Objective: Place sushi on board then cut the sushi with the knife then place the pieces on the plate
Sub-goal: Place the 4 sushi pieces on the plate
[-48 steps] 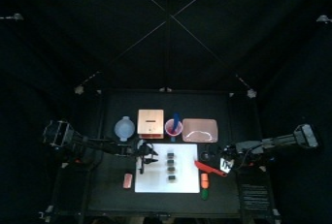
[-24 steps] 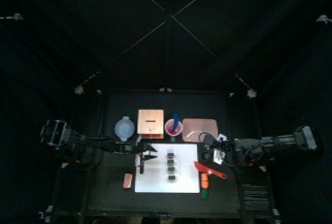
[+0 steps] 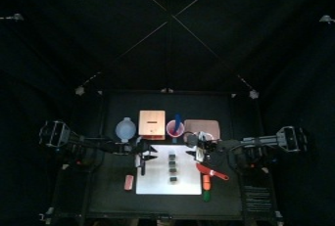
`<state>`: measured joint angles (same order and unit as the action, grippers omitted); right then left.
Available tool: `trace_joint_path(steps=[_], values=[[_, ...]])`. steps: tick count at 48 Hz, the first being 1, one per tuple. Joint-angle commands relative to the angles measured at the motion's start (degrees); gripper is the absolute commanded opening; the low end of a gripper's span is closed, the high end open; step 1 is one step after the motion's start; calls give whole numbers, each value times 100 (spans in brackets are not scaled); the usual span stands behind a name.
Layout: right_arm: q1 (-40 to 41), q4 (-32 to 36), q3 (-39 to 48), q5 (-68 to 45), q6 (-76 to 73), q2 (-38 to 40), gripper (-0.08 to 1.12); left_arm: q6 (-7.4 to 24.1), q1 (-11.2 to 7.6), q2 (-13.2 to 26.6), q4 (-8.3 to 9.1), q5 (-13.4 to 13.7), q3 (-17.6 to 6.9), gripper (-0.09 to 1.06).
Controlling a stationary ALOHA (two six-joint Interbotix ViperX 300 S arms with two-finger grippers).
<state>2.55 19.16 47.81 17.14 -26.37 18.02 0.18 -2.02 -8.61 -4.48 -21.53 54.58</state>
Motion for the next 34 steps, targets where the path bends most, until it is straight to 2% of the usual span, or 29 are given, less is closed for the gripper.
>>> trace_joint_path(steps=[1, 10, 21, 34], values=[[18, 62, -325, -193, 0, -325, 87, -9, -26, -79, 0, -44, -70, 73], [-18, 316, -677, -281, 9, -949, 87, -9, -185, -70, 0, -18, -70, 73], [-26, 343, -1020, -316, 0, -1327, 87, 0, -369, -35, 0, -18, -70, 73], [-70, 237, -1274, -325, -9, -1661, 87, -18, -404, 0, 0, -9, -35, 73]])
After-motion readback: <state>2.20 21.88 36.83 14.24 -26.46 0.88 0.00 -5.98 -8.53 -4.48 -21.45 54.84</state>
